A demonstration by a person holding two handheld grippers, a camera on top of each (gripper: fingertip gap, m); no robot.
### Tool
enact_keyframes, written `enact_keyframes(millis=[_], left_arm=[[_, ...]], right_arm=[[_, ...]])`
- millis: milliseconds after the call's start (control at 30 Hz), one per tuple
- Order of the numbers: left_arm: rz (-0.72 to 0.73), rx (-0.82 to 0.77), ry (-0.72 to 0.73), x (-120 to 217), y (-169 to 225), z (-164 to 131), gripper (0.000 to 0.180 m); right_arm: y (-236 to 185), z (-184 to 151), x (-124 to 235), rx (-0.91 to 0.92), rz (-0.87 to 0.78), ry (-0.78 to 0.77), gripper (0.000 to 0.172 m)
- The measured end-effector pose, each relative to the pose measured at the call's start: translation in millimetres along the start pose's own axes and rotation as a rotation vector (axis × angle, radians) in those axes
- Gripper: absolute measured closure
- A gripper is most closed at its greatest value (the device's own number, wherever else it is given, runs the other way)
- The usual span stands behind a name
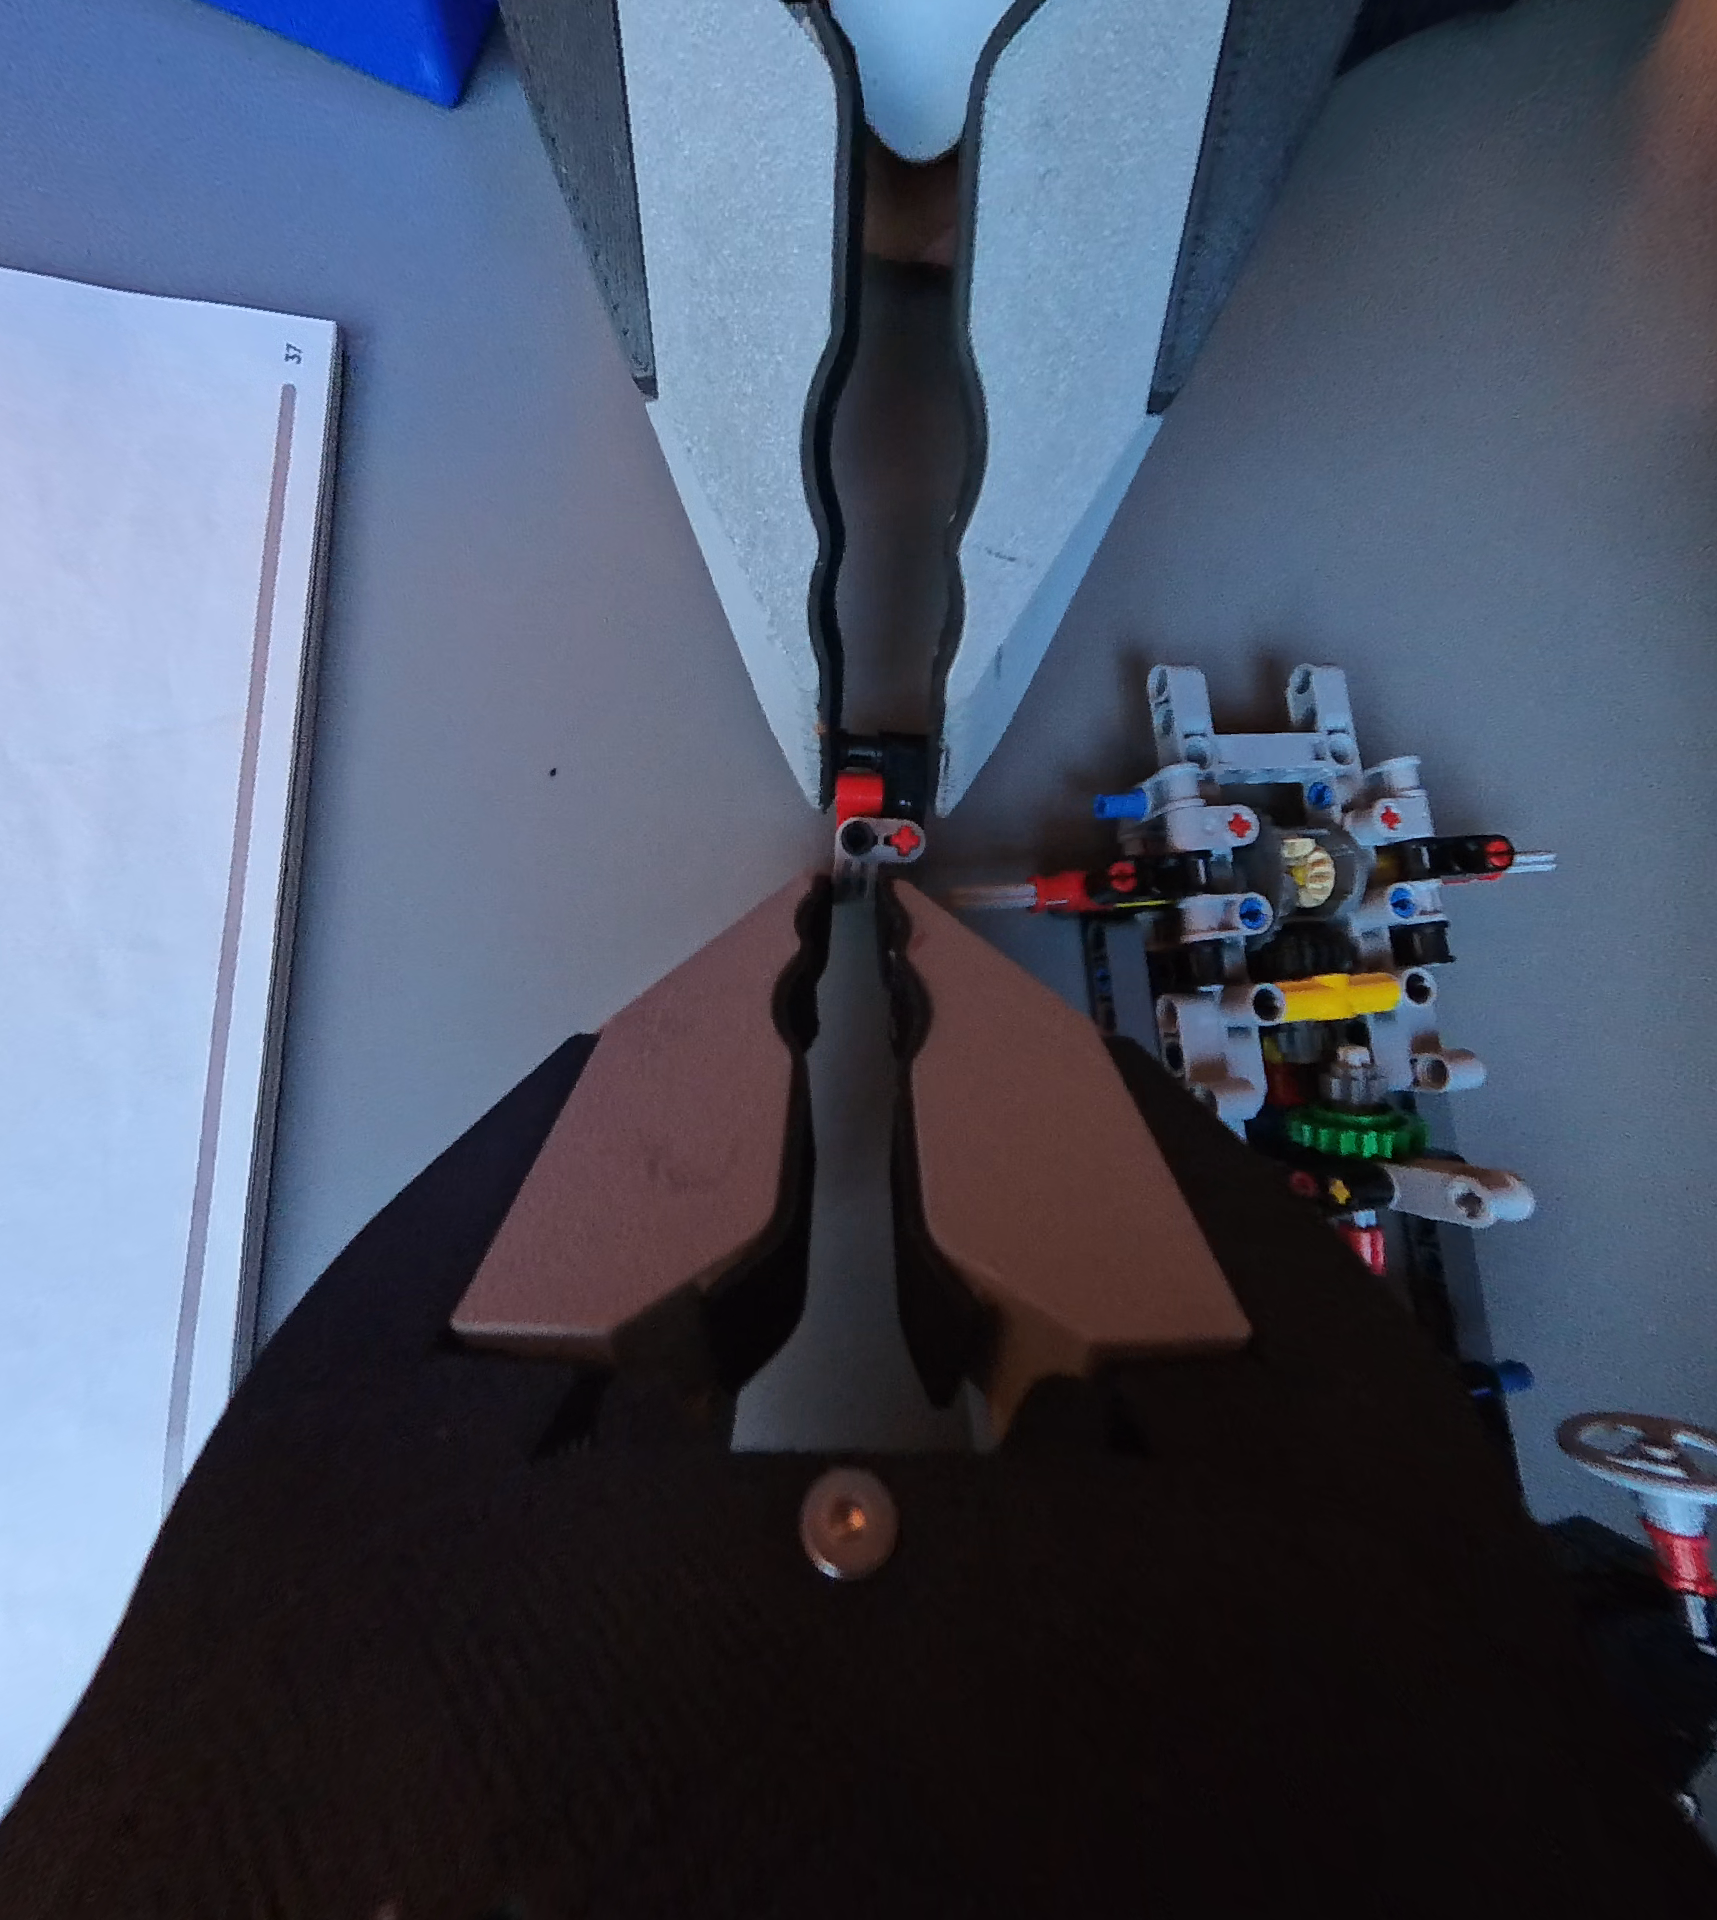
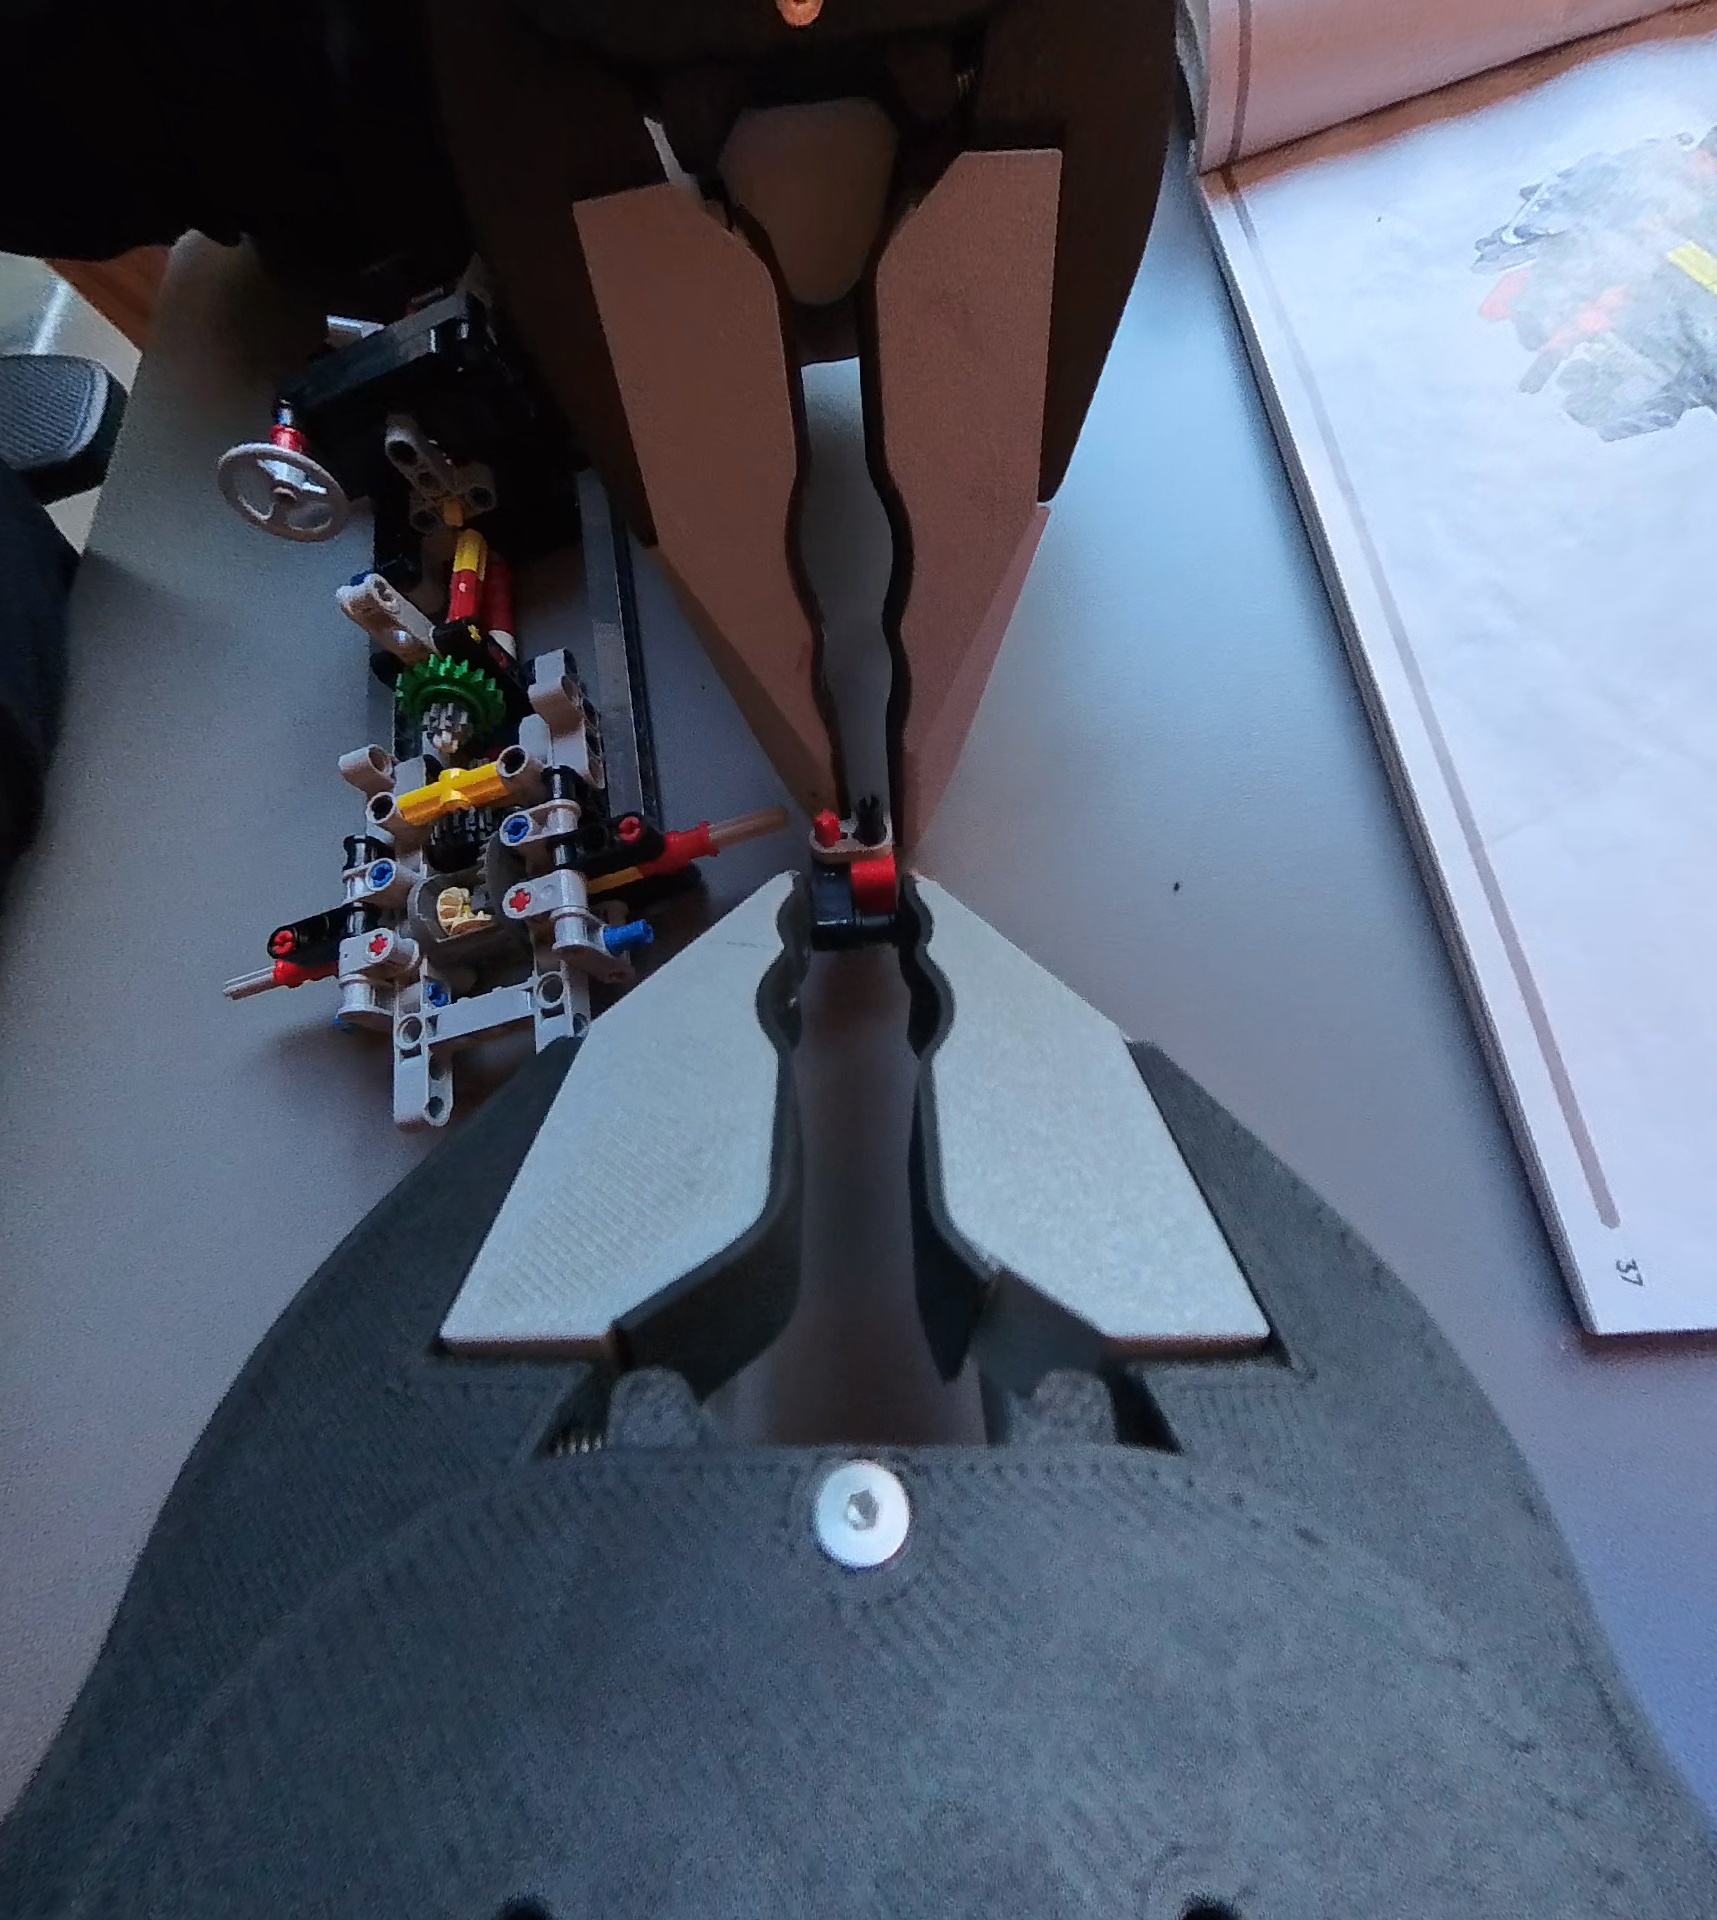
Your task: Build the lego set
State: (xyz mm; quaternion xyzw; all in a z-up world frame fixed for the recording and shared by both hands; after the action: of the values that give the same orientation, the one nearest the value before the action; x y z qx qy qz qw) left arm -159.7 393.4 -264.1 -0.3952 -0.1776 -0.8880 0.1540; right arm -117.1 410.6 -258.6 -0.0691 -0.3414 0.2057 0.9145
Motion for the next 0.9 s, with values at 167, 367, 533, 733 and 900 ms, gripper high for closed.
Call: enact_keyframes(millis=[167, 367, 533, 733, 900], left_arm=[[-0.019, 0.006, 0.005, 0.8, 0.4, -0.6, 0.171], [0.063, 0.023, -0.043, 17.2, -18.2, -12.2, 0.168], [0.035, 0.101, -0.024, 22.2, -25.1, -17.2, 0.168], [-0.076, 0.118, -0.114, 37.1, -4.9, -30.1, 0.165], [-0.242, 0.131, -0.086, 38.8, 36.5, -15.6, 0.158]], right_arm=[[0.7, -0.8, -0.1, -0.013, 0.003, -0.005, 0.158], [0.6, -1.2, 1.4, -0.024, 0.011, 0.000, 0.159], [-0.3, -1.5, 2.3, -0.028, 0.025, 0.002, 0.159], [-2.3, -2.9, 2.0, -0.020, 0.039, -0.008, 0.158], [-2.7, -3.2, 1.5, -0.014, 0.038, -0.011, 0.159]])
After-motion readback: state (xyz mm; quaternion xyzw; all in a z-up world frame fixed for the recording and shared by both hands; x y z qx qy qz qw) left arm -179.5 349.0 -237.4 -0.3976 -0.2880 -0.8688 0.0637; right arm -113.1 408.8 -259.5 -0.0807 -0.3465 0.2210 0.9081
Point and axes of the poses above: each gripper's, where its closed fingertips meet, x back along the fingers, z out of its top, y = z × x across the jaws, the point moved 3 cm from there along x, back along the fingers, and after that the axes turned 1 degree about -x, right-handed, at the moved point
